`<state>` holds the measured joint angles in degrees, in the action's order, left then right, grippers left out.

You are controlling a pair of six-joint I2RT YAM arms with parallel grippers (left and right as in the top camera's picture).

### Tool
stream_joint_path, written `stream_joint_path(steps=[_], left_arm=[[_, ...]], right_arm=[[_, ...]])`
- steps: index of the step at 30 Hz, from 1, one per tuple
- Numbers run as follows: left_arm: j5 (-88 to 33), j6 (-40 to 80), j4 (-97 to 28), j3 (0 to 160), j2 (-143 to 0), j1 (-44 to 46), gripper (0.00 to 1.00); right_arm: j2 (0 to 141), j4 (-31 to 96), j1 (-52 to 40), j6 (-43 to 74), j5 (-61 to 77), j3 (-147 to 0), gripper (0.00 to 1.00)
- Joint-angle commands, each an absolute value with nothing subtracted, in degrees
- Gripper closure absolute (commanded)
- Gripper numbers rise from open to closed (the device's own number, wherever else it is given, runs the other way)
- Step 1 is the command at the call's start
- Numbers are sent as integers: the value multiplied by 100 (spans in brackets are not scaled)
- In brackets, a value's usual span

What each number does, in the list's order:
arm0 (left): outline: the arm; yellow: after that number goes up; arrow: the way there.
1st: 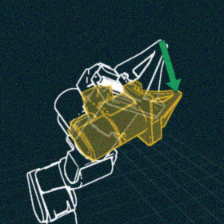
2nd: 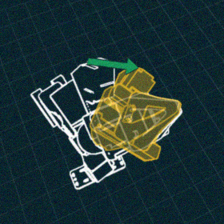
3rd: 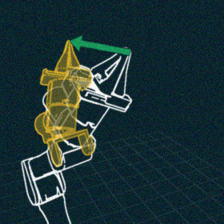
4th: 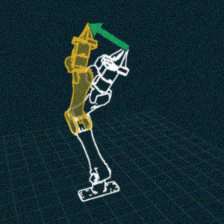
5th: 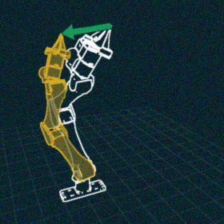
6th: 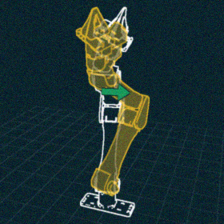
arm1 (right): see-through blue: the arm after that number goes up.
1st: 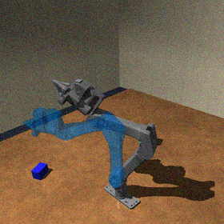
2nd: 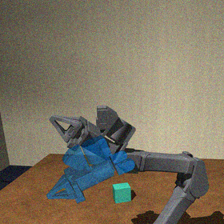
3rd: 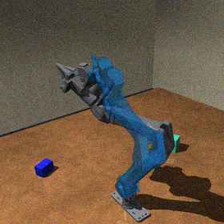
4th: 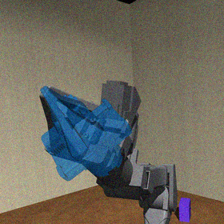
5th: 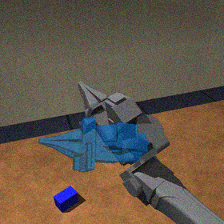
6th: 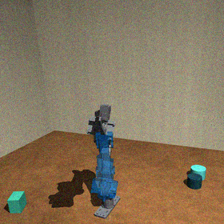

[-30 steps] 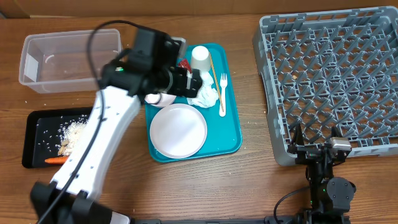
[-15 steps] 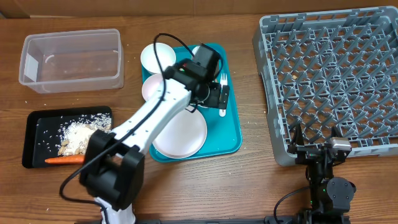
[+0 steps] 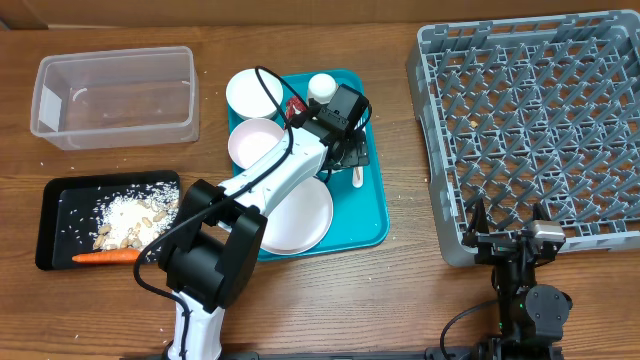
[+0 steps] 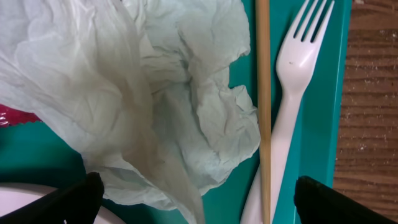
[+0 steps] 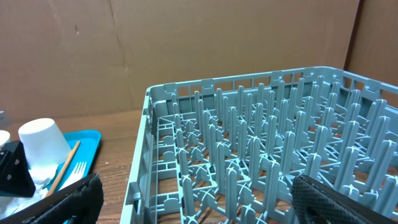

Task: Sort waste into correct bins and load items into the dishwasher rack
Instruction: 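Reach the left gripper toward the tissue and fork on the tray, then close the left gripper on the crumpled white tissue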

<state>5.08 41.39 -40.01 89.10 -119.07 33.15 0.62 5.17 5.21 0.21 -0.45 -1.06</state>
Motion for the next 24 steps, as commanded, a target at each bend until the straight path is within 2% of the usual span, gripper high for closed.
stream_joint_path(steps=[1, 6, 11, 22, 24], left_arm=[[637, 4718, -3975, 8967, -12068, 3330, 0], [661, 4788, -3892, 8967, -12119, 3321, 1], [666, 4899, -3889, 8967, -12121, 3262, 6], [832, 4932, -3916, 8962, -12140, 3173, 37], [829, 4932, -3935, 8962, -12154, 3175, 40]], right_arm=[[16, 482, 539, 16, -80, -47, 0], [16, 482, 539, 16, -80, -47, 0], [16, 482, 539, 16, -80, -47, 0], [16, 482, 539, 16, -80, -47, 0], [16, 482, 539, 16, -80, -47, 0]])
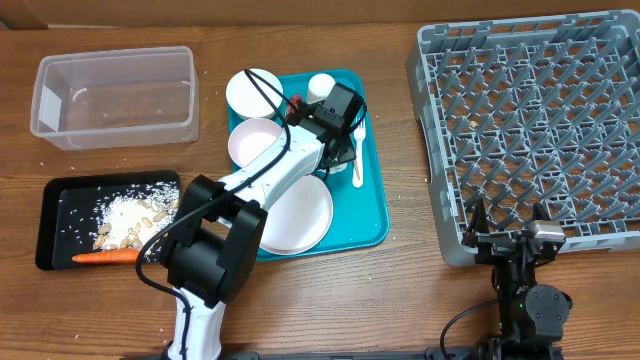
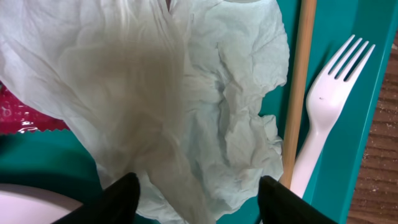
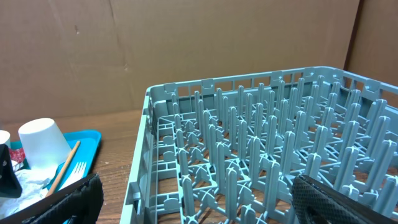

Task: Sort waste into correct bins and load items into the dishwasher rack
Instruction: 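Close the left gripper on the crumpled white tissue, then carry the tissue left and drop it into the clear plastic bin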

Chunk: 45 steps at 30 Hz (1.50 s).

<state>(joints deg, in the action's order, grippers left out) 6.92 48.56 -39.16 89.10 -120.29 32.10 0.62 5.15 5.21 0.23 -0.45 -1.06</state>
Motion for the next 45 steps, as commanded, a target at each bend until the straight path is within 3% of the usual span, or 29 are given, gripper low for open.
stream_joint_path(steps=[1, 9, 14, 21, 27, 34, 45], left_arm=[[829, 4932, -3946, 8962, -12160, 3175, 40], [910, 4906, -3988, 8936, -12162, 3175, 47], [926, 4908, -4042, 8853, -12162, 3173, 39], [965, 4882, -4045, 8849, -12162, 3173, 41], [965, 4812, -4023, 8827, -12162, 3175, 63], [958, 4296, -4108, 8941, -12147, 3175, 96], [899, 4034, -5175, 9948, -11758, 3173, 96]], right_arm=[[16, 482, 539, 16, -80, -47, 0], [16, 482, 539, 16, -80, -47, 0], [16, 482, 539, 16, -82, -47, 0], [16, 482, 539, 16, -80, -47, 0], [16, 482, 539, 16, -80, -47, 0], [16, 482, 539, 16, -80, -47, 0], [16, 482, 539, 16, -80, -47, 0]])
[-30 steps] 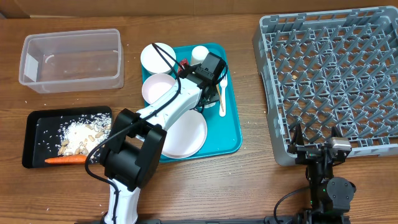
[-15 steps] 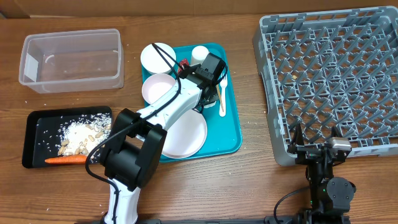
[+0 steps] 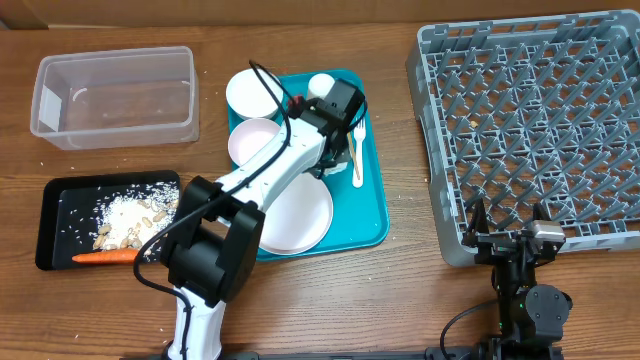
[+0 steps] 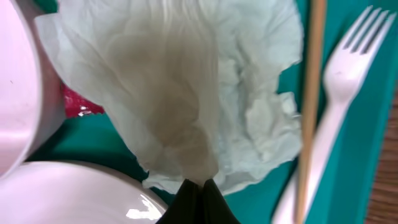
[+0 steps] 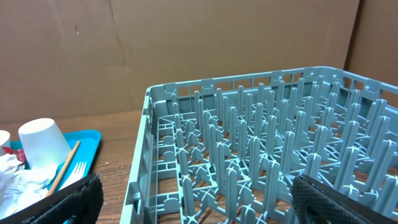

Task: Sort waste into correct bins and load items into the dishwasher rack
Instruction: 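Carry the tissue left and drop it into the clear plastic bin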

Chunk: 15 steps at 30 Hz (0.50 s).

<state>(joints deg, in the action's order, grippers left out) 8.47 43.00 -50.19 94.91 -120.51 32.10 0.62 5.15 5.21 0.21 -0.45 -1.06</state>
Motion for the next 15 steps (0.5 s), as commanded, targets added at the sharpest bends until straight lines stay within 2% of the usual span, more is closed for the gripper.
stream_joint_path(steps=[1, 8, 15], left_arm=[[897, 3994, -5293, 10084, -11719, 3175, 96], [967, 3785, -5896, 10602, -11279, 3055, 96], [1219, 3616, -5865, 10630, -10571, 2338, 96]], right_arm=[[16, 482, 539, 16, -80, -47, 0], [16, 482, 539, 16, -80, -47, 0], [16, 482, 539, 16, -80, -47, 0]])
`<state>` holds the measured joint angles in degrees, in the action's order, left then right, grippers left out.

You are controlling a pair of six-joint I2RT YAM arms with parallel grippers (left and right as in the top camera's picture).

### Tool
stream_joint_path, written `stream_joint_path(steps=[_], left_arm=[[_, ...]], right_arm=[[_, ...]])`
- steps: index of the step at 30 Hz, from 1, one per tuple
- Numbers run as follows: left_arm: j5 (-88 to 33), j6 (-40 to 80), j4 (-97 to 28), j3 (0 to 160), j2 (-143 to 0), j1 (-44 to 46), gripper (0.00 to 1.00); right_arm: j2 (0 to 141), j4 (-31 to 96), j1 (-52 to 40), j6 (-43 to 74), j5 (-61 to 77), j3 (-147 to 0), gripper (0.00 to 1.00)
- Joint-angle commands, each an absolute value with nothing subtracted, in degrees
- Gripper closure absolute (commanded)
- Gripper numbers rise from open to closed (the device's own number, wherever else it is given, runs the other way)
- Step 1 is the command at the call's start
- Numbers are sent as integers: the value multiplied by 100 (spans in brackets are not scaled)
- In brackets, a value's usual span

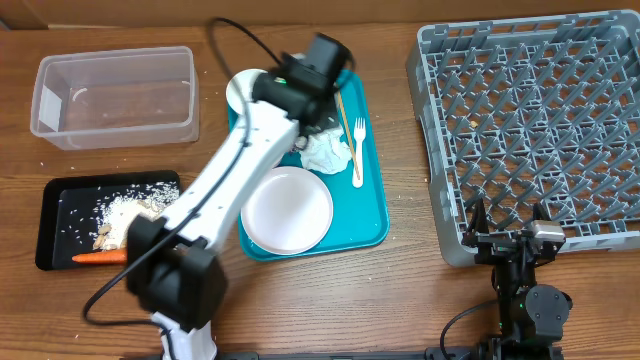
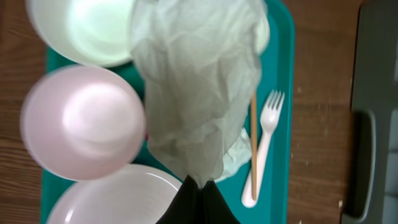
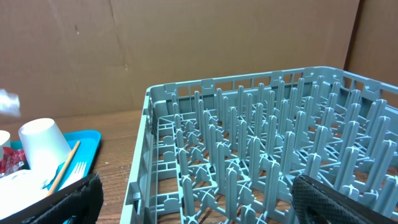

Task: Sort waste into correct bins and load items into the dishwasher rack
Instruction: 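Carry the tissue left and drop it into the clear plastic bin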

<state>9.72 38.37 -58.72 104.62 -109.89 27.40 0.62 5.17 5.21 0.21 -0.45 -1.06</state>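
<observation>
My left gripper [image 2: 198, 182] is shut on a crumpled pale green napkin [image 2: 199, 93], which hangs from it high above the teal tray [image 1: 370, 215]. Overhead, the napkin [image 1: 328, 150] shows just below the raised left wrist. On the tray lie a white fork [image 2: 264, 143], a wooden stick [image 2: 253, 149], a white plate [image 2: 118, 199], a pink bowl [image 2: 81, 121] and a white bowl [image 2: 81, 31]. A white cup [image 3: 42, 143] stands at the tray's back. My right gripper [image 3: 199, 194] is open and empty at the front edge of the grey dishwasher rack [image 1: 540, 120].
A clear plastic bin [image 1: 115, 95] stands at the back left. A black tray [image 1: 60, 225] with rice, scraps and a carrot [image 1: 100, 257] lies at the front left. Cardboard walls stand behind the table.
My left gripper, still shut on the napkin, has gone from just above the tray to high over it, and the napkin now hangs from it. The right arm has not moved.
My left gripper stood open right over the napkin on the tray, next to the fork and stick. Then its fingers were closer together around the napkin. Then it was shut on a fold of it, and now it holds the napkin high over the tray.
</observation>
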Motion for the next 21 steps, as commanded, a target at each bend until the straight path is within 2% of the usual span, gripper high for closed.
stream_joint_path(steps=[1, 6, 13, 15, 16, 17, 18, 19, 20, 21], left_arm=[[1223, 3607, -5865, 10630, -10477, 2176, 96], [1192, 3623, -5817, 10628, -10219, 1098, 96], [1219, 3640, -5592, 10624, -10600, -30, 96], [1219, 3638, -5406, 10624, -10763, -309, 90], [1219, 3640, -5356, 10624, -10831, -425, 84], [1214, 3638, -5325, 10624, -10881, -545, 72], [1205, 3636, -5312, 10624, -10921, -631, 46], [1188, 3634, -5321, 10624, -10943, -720, 6], [1135, 3575, -5343, 10624, -10943, -790, 0], [1052, 3468, -5347, 10624, -10943, -838, 0]], right_arm=[[16, 482, 539, 16, -80, -47, 0], [16, 482, 539, 16, -80, -47, 0], [16, 482, 539, 16, -80, -47, 0], [16, 482, 539, 16, -80, -47, 0], [16, 482, 539, 16, -80, -47, 0], [16, 482, 539, 16, -80, -47, 0], [16, 482, 539, 16, -80, -47, 0], [16, 482, 539, 16, -82, -47, 0], [16, 482, 539, 16, -80, -47, 0], [16, 482, 539, 16, -80, -47, 0]])
